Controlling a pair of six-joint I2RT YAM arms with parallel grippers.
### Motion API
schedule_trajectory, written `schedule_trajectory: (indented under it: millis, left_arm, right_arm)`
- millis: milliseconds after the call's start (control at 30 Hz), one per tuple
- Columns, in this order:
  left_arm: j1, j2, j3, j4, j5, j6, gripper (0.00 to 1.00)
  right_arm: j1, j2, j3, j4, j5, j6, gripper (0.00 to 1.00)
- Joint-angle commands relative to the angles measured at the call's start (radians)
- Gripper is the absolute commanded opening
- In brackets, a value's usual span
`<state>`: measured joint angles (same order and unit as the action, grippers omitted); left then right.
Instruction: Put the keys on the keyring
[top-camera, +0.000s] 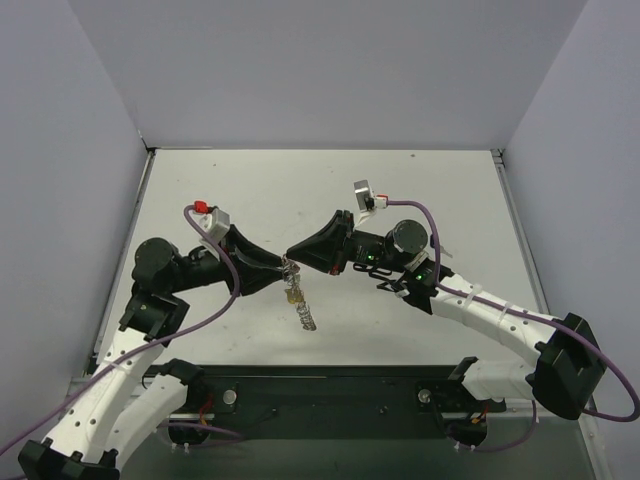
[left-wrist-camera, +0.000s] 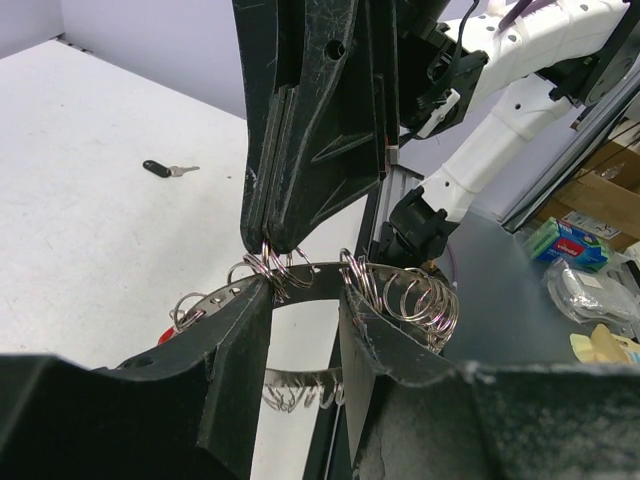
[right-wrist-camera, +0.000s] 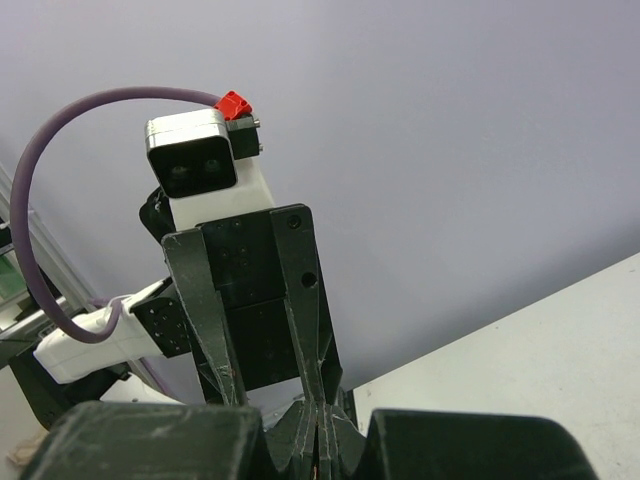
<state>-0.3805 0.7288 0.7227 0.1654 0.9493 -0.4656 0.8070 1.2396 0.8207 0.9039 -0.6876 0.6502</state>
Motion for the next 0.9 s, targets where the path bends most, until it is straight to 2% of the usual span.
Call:
schedule_trajectory:
  millis: [0, 333, 500, 667, 867]
  left_arm:
    - [-0.023, -0.042, 0.089, 0.046, 0.039, -0.008, 0.42]
    - [-0.072, -0.043, 0.1, 0.042, 0.058, -0.008, 0.42]
    - [-0.081, -0.048, 0.132, -0.056, 0.043, 0.065, 0.43]
    - [-0.08, -0.077, 0.178, -0.304, -0.151, 0.226, 0.43]
    - [-0.08, -0.103, 0.195, -0.397, -0.374, 0.274, 0.43]
  right_arm:
    - [0.0, 0.001, 0.024, 0.038, 0.043, -0.053, 0.0]
    - [0.0, 0.031, 0.034, 0.03, 0.059, -0.055, 0.0]
    - [0.0, 0.034, 0.034, 0.046, 0.027, -0.058, 0.0]
    - [-0.003, 0.008, 0.041, 0.038, -0.018, -0.075, 0.0]
    - [-0.003, -0.019, 0.051, 0.033, -0.055, -0.069, 0.0]
